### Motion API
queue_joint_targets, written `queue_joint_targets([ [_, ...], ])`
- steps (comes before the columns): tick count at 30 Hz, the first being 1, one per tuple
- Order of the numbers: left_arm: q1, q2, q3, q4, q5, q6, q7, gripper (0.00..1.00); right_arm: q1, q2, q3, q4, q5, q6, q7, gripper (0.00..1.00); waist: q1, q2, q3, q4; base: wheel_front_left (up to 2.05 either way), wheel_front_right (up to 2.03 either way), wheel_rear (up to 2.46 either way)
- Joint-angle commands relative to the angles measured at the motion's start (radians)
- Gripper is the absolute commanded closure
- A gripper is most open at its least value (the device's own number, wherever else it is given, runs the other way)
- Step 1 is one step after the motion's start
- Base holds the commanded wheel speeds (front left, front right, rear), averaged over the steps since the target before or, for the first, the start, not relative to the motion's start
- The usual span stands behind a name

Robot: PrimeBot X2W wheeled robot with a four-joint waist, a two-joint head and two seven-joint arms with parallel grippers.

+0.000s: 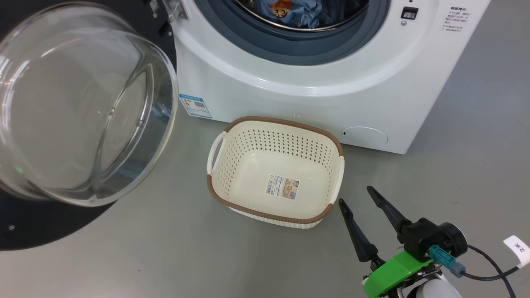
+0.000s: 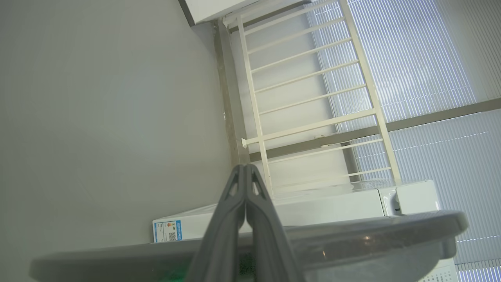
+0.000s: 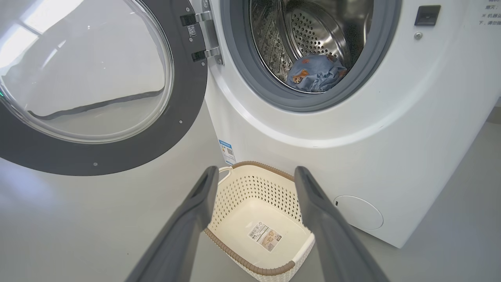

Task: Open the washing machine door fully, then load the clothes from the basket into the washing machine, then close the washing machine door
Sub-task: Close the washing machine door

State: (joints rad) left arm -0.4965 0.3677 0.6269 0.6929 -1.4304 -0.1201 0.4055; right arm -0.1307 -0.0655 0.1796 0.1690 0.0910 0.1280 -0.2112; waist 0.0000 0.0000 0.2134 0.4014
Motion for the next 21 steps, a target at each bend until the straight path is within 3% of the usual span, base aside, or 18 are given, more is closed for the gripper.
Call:
queue_joint_targets([
  [1, 0.014, 0.046, 0.014, -0.037, -0.015, -0.010, 0.032, 1.00, -0.017, 0.008, 0.025, -0.021, -0.002, 0.003, 0.000, 0.00, 0.0000, 0.0000, -0.005, 0.005, 0.00, 0.00, 0.00],
  [10, 0.084, 0.005, 0.000, -0.136, -0.105, -0.009, 0.217, 1.00, -0.011, 0.011, 0.033, -0.001, 0.012, 0.003, -0.001, 0.00, 0.0000, 0.0000, -0.024, 0.017, 0.00, 0.00, 0.00],
  [21, 0.173, -0.044, -0.024, -0.287, -0.181, 0.041, 0.386, 1.00, -0.006, 0.013, 0.032, 0.016, 0.027, 0.003, -0.010, 0.00, 0.0000, 0.0000, -0.046, 0.015, 0.00, 0.00, 0.00],
])
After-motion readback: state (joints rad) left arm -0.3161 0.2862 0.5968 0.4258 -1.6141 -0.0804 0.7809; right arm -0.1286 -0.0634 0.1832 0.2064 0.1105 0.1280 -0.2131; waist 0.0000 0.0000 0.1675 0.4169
